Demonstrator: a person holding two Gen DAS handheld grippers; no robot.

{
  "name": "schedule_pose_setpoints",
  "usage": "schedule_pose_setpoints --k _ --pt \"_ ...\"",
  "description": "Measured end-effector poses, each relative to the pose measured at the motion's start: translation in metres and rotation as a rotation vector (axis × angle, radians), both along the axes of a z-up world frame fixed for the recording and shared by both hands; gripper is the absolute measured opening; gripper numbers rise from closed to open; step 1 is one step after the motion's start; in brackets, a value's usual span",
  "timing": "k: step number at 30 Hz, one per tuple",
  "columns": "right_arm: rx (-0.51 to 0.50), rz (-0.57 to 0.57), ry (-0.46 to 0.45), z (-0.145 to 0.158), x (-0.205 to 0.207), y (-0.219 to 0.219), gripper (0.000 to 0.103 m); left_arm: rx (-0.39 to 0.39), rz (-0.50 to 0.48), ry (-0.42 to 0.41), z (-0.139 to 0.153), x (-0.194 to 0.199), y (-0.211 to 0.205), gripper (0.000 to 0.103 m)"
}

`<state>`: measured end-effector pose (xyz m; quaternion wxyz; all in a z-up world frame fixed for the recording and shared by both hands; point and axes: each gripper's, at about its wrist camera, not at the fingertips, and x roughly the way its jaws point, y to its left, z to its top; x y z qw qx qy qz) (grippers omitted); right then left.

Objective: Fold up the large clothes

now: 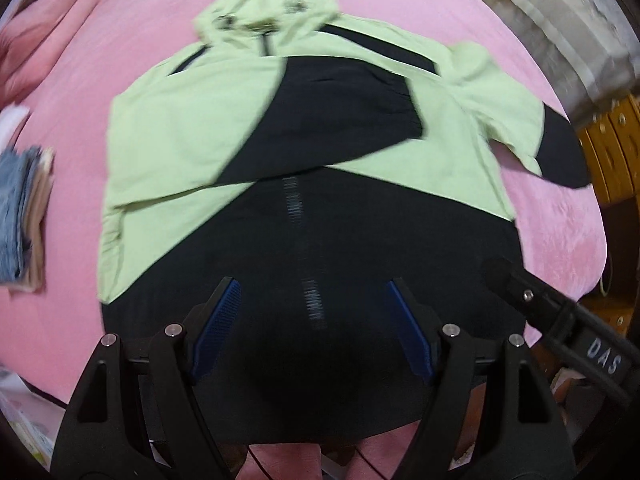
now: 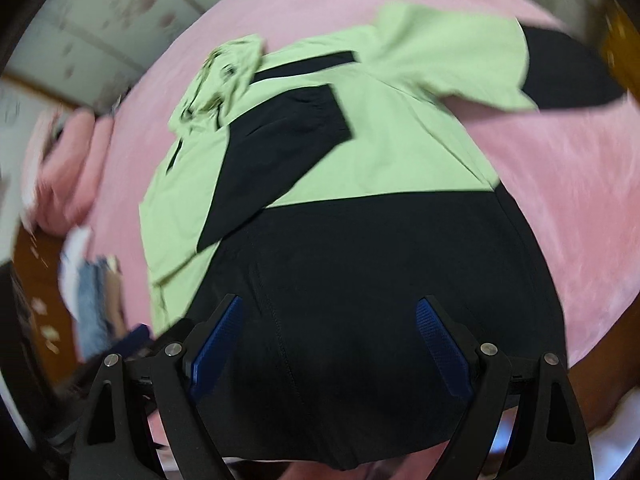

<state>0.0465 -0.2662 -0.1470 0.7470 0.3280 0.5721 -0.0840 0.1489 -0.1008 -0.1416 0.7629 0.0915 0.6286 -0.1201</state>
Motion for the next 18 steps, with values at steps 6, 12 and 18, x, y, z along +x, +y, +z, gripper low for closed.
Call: schedule_pose_setpoints --k 6,12,18 --pt "0.073 -0.108 0.019 -0.016 -0.022 -0.108 0.089 0.032 -0.055 0.037 -0.018 0.009 -0.106 0.073" --pt "0.150 -0.225 0.026 -0.038 -0.041 -0.233 0.089 0.050 -0.060 0.056 -0.037 0.027 -0.198 0.073" --pt "0.167 -0.354 0.053 -0.071 -0.057 -0.359 0.081 0.068 -0.060 0.068 -0.053 0.043 -0.268 0.073"
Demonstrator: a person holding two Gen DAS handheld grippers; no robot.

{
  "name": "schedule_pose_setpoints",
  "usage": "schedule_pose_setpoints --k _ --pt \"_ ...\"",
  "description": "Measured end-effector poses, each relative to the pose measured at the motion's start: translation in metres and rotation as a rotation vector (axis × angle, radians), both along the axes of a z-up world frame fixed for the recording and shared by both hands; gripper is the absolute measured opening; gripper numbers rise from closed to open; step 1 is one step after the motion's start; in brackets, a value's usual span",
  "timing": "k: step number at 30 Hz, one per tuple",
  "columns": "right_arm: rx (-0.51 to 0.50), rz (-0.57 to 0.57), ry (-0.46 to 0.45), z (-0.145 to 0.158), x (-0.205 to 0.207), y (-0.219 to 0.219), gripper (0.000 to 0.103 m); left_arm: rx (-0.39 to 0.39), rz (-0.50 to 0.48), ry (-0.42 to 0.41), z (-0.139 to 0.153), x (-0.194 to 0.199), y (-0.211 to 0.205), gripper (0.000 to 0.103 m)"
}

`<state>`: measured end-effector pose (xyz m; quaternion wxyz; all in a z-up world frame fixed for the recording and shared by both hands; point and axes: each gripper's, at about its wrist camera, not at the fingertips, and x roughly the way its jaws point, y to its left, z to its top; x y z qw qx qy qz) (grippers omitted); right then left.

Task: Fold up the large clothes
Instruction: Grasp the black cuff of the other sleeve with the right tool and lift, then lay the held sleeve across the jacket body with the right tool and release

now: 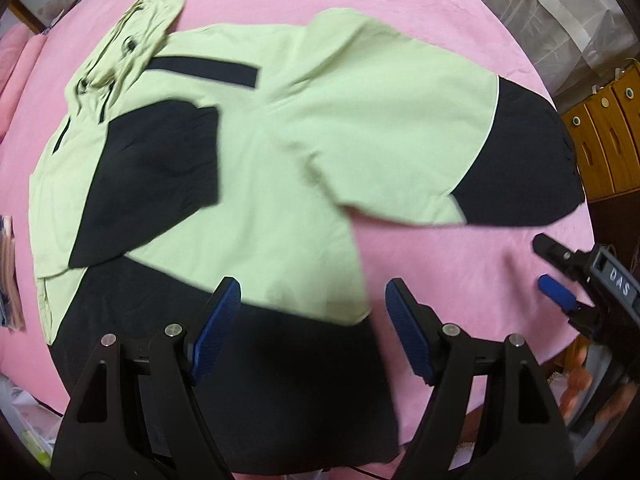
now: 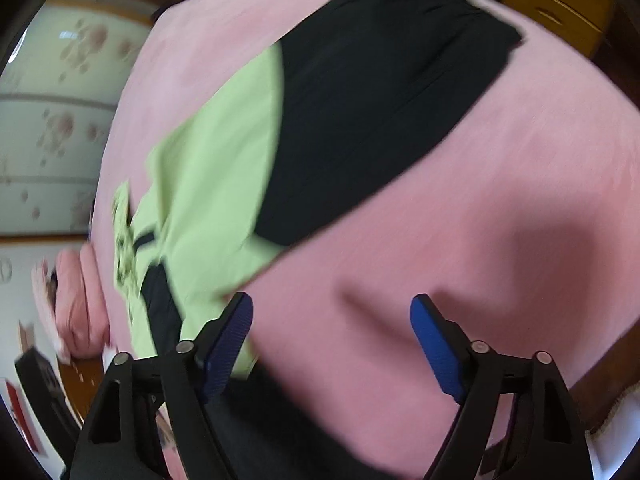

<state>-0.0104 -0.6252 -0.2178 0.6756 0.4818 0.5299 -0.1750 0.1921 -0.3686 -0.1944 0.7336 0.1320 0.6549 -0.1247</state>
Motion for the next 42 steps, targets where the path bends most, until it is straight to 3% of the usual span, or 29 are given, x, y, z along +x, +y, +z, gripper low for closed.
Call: schedule_pose_setpoints --k 7,12,17,21,24,30,34,42 --pt "-0.053 -0.186 -0.023 -0.017 -0.016 -0.116 0.058 0.003 -0.007 0.038 -0.011 0.019 -0.044 0.073" --pt "-0.091 -0.254 -0.030 -0.024 -0.016 -0.164 0.038 0.033 -0.021 0.034 -0.016 0.030 -0.058 0.073" --pt "-0.102 -0.303 -0.060 -0.030 -0.018 -0.189 0.035 0.040 -0.001 0.037 -0.018 0.037 -0.058 0.073" --pt "-0.140 -0.351 -0.087 -0.028 -0.021 -0.187 0.012 0.023 0.039 0.058 -0.022 0.041 -0.046 0.073" --pt "-0.146 -0.395 -0.103 -0.025 -0.020 -0.181 0.010 0.011 0.062 0.068 -0.025 0.044 -0.036 0.073" --pt "-0.293 -0.386 -0.103 0.027 -0.016 -0.158 0.009 -0.010 0.096 0.032 -0.013 0.045 0.005 0.073" --pt "-0.451 -0.345 -0.144 0.089 -0.006 -0.121 0.009 -0.032 0.121 -0.001 0.002 0.042 0.044 0.073" --pt "-0.725 -0.251 -0.336 0.225 0.032 0.012 0.009 -0.085 0.175 -0.059 0.041 0.033 0.173 0.073"
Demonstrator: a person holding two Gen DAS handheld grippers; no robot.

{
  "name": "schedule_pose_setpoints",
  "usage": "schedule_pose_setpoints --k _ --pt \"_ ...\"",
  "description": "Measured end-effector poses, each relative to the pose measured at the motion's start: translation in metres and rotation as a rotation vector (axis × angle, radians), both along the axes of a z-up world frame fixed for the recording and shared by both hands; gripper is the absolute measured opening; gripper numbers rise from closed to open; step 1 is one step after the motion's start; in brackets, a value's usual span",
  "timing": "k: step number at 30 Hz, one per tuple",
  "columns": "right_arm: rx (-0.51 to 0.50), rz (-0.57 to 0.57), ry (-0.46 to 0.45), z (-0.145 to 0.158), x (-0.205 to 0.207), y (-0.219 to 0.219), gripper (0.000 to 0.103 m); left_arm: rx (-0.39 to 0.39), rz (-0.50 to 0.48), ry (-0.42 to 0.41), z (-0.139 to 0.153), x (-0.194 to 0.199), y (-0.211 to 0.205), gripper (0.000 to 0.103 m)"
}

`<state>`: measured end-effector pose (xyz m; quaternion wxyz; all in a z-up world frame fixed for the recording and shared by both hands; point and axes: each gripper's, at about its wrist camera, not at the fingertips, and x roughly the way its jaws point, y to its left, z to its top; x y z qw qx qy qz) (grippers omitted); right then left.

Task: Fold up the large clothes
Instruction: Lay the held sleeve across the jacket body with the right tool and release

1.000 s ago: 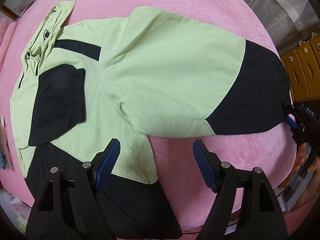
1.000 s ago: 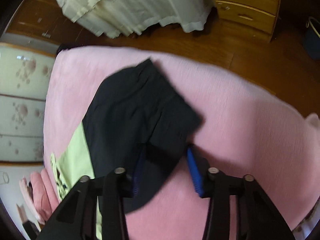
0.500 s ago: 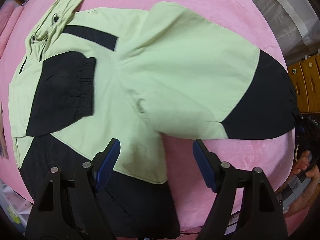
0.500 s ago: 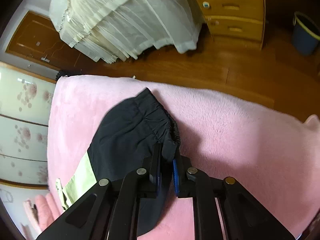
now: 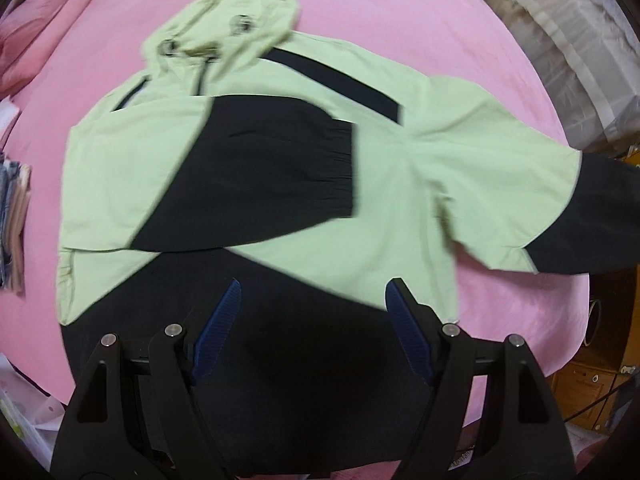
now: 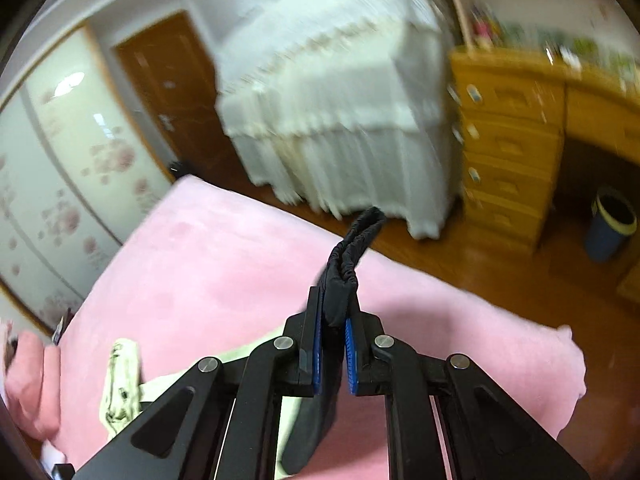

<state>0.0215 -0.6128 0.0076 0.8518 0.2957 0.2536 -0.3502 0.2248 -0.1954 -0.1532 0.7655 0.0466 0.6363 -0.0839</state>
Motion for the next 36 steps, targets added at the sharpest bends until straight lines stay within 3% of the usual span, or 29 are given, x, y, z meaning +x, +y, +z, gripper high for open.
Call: schedule_pose_setpoints --k 6,11,14,18,20,22,25,27,28,30,32,36 --pt "-0.157 0.127 -0.078 0.065 0.057 0.124 0.009 0.040 0.001 -0.089 0.024 -0.001 0.096 0.073" --pt "-0.169 0.264 -0.084 0.063 0.127 0.232 0.009 0.010 0.037 -0.135 0.035 0.003 0.167 0.073" --pt "-0.162 0.355 -0.052 0.030 0.180 0.298 0.009 -0.012 0.057 -0.148 0.035 0.000 0.199 0.073" --pt "-0.193 0.468 0.000 -0.049 0.240 0.382 0.009 -0.031 0.088 -0.130 0.021 -0.003 0.238 0.073" --pt "-0.189 0.506 0.069 -0.094 0.263 0.417 0.009 -0.029 0.107 -0.113 0.011 -0.004 0.250 0.073" --pt "-0.152 0.536 0.212 -0.150 0.285 0.446 0.009 -0.026 0.127 -0.094 -0.002 -0.006 0.262 0.073" --pt "-0.064 0.551 0.320 -0.205 0.300 0.468 0.010 -0.028 0.148 -0.052 -0.021 -0.006 0.271 0.073" --pt "0.016 0.578 0.369 -0.232 0.305 0.475 0.018 -0.038 0.150 -0.029 -0.031 -0.004 0.271 0.073" --pt "0.042 0.586 0.381 -0.242 0.307 0.470 0.021 -0.043 0.149 -0.022 -0.034 -0.003 0.272 0.073" --pt "0.083 0.603 0.366 -0.252 0.304 0.470 0.045 -0.044 0.144 -0.024 -0.036 -0.001 0.267 0.073" --pt "0.118 0.621 0.338 -0.252 0.295 0.471 0.060 -0.055 0.138 -0.040 -0.034 0.005 0.259 0.073" --pt "0.130 0.604 0.336 -0.225 0.300 0.449 0.070 -0.156 0.098 -0.076 -0.030 0.021 0.233 0.073"
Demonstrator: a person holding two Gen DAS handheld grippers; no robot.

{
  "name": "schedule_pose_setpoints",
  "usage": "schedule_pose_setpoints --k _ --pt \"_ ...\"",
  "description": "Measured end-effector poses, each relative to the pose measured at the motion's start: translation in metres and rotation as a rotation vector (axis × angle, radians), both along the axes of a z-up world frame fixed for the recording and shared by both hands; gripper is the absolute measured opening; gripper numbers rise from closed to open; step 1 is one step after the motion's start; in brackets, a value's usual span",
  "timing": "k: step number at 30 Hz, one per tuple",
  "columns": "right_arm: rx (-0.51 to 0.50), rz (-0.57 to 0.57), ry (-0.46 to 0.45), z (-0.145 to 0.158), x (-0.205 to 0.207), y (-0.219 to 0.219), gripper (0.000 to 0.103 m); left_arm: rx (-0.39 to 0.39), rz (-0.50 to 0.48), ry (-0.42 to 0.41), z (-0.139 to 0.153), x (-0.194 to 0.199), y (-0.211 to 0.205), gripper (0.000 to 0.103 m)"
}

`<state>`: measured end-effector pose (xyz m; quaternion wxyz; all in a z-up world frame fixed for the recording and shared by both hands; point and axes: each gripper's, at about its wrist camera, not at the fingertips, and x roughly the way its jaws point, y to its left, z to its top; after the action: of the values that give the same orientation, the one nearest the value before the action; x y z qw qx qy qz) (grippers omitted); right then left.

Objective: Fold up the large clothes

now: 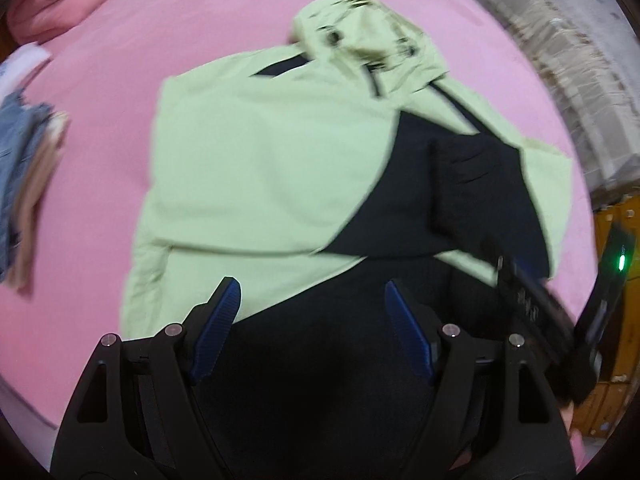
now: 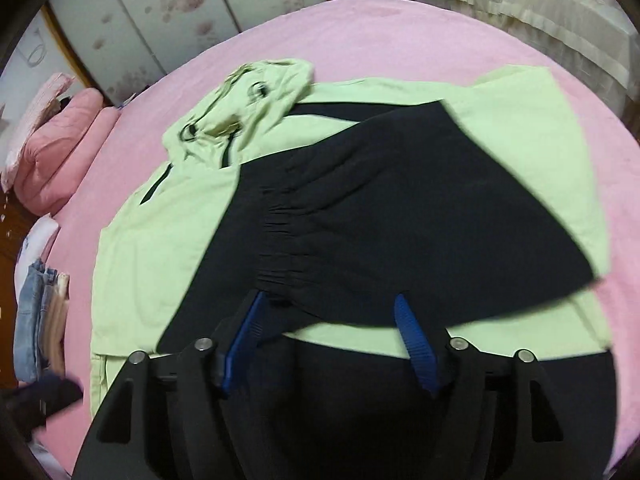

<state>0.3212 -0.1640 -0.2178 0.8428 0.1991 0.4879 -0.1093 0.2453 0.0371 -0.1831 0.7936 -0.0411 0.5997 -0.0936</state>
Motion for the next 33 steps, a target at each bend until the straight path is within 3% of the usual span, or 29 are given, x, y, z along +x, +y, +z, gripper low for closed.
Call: schedule_pose_setpoints --k 2,7,10,15,18,19,21,22,27,31,33 --pt "0.016 -0.057 0.013 0.014 -0.013 -0.026 0.073 -0.055 -0.010 0.017 -0.005 0.010 -0.014 0.073" --pt "0.013 -0.171 0.072 0.003 -0.046 -0.070 0.076 -0.211 -0.003 0.081 -0.039 0.033 -0.058 0.071" --pt "-0.027 -0.185 0.117 -0.008 -0.062 -0.099 0.076 -0.231 -0.007 0.118 -0.061 0.041 -0.084 0.055" --pt "-0.045 -0.176 0.159 -0.030 -0.088 -0.142 0.076 -0.194 0.011 0.152 -0.092 0.050 -0.120 0.054" --pt "-0.066 -0.153 0.164 -0.038 -0.102 -0.165 0.076 -0.130 0.007 0.141 -0.103 0.057 -0.141 0.053" --pt "-0.066 -0.142 0.162 -0.039 -0.105 -0.170 0.076 -0.110 -0.002 0.124 -0.105 0.059 -0.150 0.047" --pt "-0.060 -0.121 0.165 -0.042 -0.106 -0.186 0.076 -0.095 -0.027 0.118 -0.107 0.061 -0.163 0.025" --pt "-0.053 -0.113 0.158 -0.045 -0.105 -0.193 0.076 -0.077 -0.038 0.116 -0.108 0.061 -0.170 0.023" --pt "-0.035 -0.068 0.155 -0.052 -0.091 -0.220 0.076 0.018 -0.070 0.012 -0.092 0.055 -0.202 0.019" --pt "-0.038 -0.008 0.129 -0.052 -0.081 -0.237 0.076 -0.054 -0.124 -0.122 -0.047 0.056 -0.218 0.018" --pt "-0.055 0.030 0.132 -0.052 -0.074 -0.242 0.076 -0.080 -0.105 -0.193 -0.023 0.061 -0.221 0.018"
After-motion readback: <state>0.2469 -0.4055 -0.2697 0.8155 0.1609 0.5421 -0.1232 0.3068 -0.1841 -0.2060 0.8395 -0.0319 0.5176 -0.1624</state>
